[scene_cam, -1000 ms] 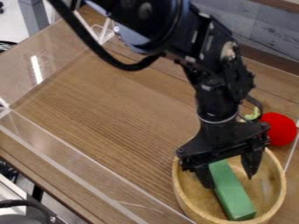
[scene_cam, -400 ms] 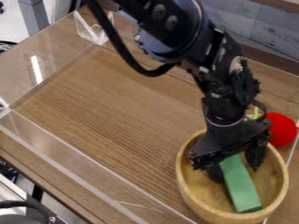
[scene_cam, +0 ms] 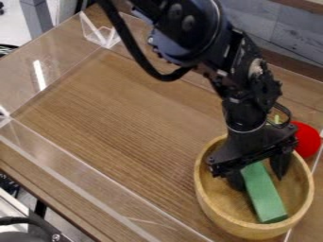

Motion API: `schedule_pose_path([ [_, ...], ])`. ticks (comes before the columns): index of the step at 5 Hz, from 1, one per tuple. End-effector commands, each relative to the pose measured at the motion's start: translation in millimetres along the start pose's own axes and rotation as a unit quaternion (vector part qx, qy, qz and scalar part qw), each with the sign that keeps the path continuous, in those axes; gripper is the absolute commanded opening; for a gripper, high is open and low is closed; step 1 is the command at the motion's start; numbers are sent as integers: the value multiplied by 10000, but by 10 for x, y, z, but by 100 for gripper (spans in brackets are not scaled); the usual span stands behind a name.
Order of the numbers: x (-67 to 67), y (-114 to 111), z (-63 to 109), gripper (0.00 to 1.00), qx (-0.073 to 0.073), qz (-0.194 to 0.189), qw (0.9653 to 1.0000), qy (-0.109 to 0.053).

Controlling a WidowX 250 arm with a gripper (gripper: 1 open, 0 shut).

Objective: Remove the green stick from the brown bowl and put it on the table

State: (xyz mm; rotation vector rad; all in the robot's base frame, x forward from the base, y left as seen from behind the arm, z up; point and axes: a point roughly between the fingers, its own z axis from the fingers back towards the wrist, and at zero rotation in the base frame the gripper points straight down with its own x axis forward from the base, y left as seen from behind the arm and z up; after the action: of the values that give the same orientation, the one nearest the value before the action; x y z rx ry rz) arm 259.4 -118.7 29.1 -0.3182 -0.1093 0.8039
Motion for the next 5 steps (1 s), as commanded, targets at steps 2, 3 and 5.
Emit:
schedule_pose_path([
  [2,46,-99,-114,0,-74,-60,9999,-86],
  [3,133,-108,39,0,-85,153,9997,-173],
  [5,133,-97,173,0,-79,445,9985,-298],
])
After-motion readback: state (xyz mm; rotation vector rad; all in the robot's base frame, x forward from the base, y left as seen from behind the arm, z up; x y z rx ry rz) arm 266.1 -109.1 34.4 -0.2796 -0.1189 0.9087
